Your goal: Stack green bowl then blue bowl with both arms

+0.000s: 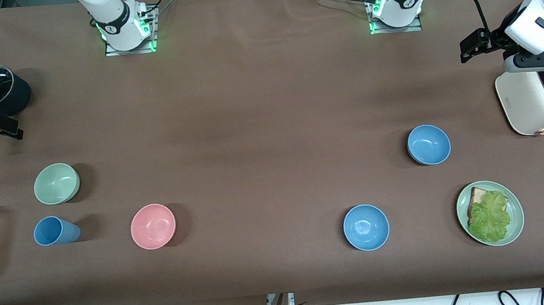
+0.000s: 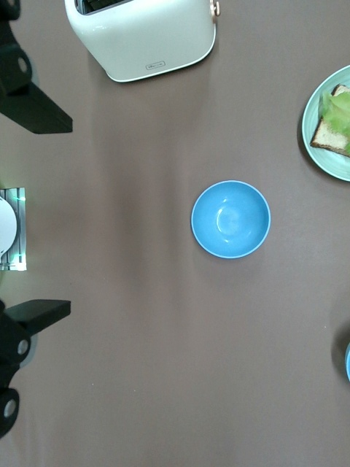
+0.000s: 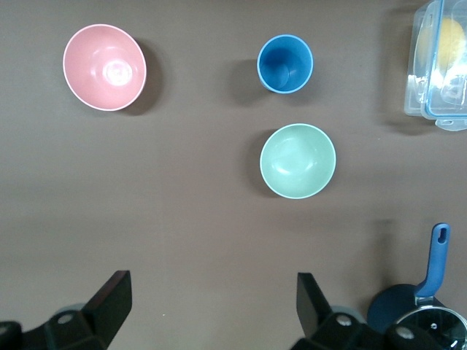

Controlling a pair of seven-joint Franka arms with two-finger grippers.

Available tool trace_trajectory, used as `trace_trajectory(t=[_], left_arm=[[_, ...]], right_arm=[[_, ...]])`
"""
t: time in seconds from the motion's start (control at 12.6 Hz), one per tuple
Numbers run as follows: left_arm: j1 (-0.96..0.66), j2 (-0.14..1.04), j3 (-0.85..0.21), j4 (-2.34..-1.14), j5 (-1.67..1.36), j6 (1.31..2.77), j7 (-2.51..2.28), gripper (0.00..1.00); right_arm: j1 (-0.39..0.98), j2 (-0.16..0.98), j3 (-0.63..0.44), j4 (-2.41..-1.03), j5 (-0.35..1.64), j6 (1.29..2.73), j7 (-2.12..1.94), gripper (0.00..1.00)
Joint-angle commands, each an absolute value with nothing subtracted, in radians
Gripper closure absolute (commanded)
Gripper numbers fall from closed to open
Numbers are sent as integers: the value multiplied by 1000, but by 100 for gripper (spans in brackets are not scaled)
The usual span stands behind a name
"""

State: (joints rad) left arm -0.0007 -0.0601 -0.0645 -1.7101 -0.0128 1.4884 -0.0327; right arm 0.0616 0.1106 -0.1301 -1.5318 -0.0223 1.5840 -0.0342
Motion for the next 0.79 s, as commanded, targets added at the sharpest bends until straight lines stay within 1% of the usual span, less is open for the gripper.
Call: trace_trajectory(t=[0.0, 0.71], left_arm=[[6, -66, -67, -1703, -23, 1473, -35, 0], [9, -66, -67, -1704, -25, 1473, -34, 0]], right_arm=[[54, 123, -118, -1503, -28, 1577, -35, 0], [43, 124, -123, -1502, -26, 1580, -48, 0]])
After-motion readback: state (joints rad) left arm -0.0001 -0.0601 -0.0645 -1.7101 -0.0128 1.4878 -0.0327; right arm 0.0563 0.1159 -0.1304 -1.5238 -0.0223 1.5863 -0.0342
